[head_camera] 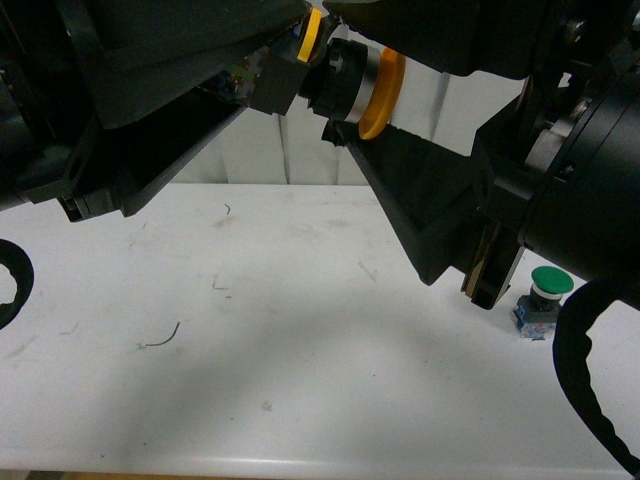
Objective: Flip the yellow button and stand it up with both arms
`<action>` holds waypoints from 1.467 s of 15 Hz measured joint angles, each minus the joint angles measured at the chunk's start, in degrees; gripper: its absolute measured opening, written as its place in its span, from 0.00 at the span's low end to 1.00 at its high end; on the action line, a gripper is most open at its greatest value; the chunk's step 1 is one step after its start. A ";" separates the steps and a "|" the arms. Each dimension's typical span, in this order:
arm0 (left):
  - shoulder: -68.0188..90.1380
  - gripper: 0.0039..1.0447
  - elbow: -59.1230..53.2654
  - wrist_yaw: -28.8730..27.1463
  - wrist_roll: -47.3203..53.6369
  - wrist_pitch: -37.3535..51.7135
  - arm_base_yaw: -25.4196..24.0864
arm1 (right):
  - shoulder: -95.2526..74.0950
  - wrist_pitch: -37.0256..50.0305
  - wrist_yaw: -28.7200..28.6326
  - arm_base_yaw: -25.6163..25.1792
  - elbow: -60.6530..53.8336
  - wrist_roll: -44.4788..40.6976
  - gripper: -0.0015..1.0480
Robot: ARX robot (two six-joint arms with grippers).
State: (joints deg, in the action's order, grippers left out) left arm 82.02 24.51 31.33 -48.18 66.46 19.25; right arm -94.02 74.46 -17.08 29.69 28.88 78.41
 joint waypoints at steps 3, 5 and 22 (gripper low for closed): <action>0.00 0.34 0.00 0.02 -1.55 0.04 -0.22 | 0.11 0.11 0.55 -0.07 0.04 1.14 0.37; 0.00 0.34 0.00 0.02 -2.34 0.04 -0.22 | 0.15 0.15 0.61 -0.07 0.04 1.29 0.36; -55.43 0.70 -8.24 -41.44 37.20 -53.88 -0.87 | -0.42 -1.05 0.81 -5.35 0.04 1.09 0.35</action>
State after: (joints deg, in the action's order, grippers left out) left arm 26.59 16.27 -10.11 -10.98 12.58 18.37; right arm -94.43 73.41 -16.27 24.34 28.93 79.50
